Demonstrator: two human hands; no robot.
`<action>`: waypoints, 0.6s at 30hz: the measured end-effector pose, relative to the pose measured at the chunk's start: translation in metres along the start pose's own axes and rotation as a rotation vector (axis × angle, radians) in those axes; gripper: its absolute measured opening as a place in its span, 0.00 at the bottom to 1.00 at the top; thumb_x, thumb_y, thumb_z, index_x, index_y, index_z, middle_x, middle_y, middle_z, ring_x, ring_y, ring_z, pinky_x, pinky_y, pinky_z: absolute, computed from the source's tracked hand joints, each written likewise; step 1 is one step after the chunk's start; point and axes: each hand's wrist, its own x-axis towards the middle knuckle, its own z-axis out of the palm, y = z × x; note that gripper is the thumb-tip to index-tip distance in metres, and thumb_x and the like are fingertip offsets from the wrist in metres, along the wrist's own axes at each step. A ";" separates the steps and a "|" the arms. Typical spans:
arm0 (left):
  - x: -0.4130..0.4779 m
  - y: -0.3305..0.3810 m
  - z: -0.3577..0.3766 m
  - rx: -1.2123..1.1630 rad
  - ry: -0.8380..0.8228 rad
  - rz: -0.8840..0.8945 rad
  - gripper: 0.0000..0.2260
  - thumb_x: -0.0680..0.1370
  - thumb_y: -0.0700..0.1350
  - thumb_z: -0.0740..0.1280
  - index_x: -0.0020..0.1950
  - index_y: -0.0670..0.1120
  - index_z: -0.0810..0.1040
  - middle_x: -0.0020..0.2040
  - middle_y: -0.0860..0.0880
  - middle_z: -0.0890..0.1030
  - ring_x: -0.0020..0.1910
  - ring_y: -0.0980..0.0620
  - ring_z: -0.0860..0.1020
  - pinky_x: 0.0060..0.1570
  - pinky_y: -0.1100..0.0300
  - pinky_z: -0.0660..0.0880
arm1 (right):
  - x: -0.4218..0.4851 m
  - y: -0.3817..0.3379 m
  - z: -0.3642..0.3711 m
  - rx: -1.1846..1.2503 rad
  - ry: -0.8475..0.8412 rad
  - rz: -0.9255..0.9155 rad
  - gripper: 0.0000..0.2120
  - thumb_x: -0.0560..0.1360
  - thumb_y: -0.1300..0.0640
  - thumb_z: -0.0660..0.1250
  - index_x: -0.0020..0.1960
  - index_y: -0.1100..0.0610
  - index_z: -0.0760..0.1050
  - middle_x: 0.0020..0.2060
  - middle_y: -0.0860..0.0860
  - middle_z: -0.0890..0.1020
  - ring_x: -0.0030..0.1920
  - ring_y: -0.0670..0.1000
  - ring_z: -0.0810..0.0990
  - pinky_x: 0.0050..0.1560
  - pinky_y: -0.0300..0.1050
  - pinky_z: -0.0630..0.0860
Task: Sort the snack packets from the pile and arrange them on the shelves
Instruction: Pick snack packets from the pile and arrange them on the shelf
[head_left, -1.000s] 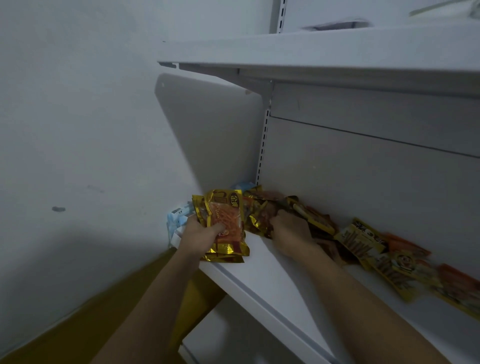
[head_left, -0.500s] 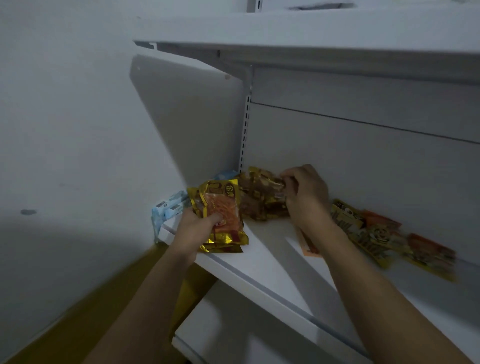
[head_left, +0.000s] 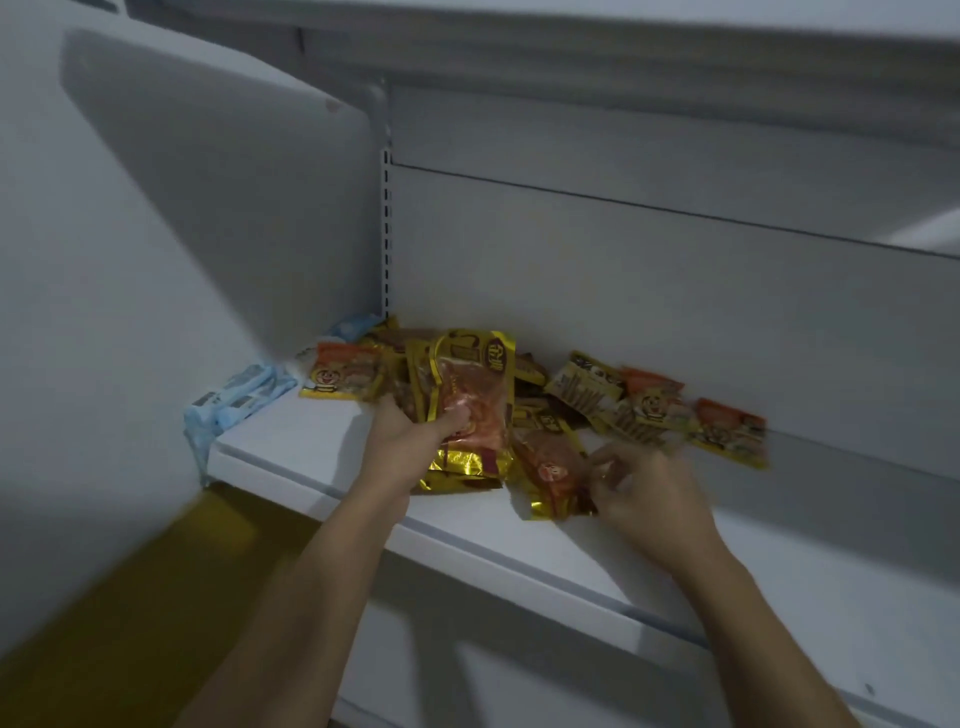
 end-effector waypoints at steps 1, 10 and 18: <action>-0.001 -0.002 0.005 0.008 0.004 0.003 0.46 0.57 0.59 0.79 0.72 0.49 0.67 0.64 0.50 0.79 0.62 0.47 0.78 0.64 0.44 0.74 | 0.002 -0.004 -0.001 0.029 0.041 0.046 0.06 0.75 0.50 0.69 0.48 0.49 0.82 0.41 0.47 0.83 0.46 0.52 0.81 0.40 0.43 0.72; -0.008 -0.014 0.019 0.097 0.038 0.158 0.41 0.72 0.52 0.76 0.78 0.48 0.57 0.74 0.50 0.69 0.72 0.48 0.68 0.69 0.51 0.68 | 0.035 -0.020 0.020 -0.122 -0.184 0.184 0.25 0.70 0.35 0.71 0.56 0.52 0.76 0.49 0.51 0.80 0.52 0.54 0.80 0.42 0.43 0.72; -0.015 -0.010 0.019 0.003 0.021 0.158 0.39 0.68 0.50 0.80 0.74 0.50 0.62 0.66 0.53 0.75 0.65 0.51 0.74 0.67 0.48 0.72 | 0.042 0.011 0.007 0.866 0.194 0.257 0.24 0.65 0.50 0.80 0.58 0.56 0.79 0.49 0.51 0.85 0.49 0.54 0.84 0.46 0.48 0.80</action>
